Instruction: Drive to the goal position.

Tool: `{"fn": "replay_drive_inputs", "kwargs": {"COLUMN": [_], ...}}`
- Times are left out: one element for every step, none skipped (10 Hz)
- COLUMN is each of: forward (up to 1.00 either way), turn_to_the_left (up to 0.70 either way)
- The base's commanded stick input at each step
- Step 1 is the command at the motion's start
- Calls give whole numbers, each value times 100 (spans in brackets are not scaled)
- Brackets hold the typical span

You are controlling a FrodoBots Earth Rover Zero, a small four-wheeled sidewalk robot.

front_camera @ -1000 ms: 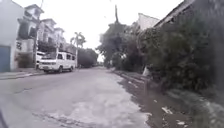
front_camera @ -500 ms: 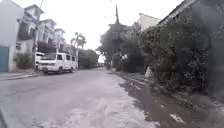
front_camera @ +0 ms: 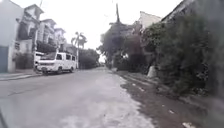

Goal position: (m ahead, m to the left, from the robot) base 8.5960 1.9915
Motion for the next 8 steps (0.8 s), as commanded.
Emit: {"fn": "replay_drive_inputs", "kwargs": {"forward": [50,50,50,50,50,50,50,50], "turn_to_the_left": [0,0,0,0,0,0,0,0]}}
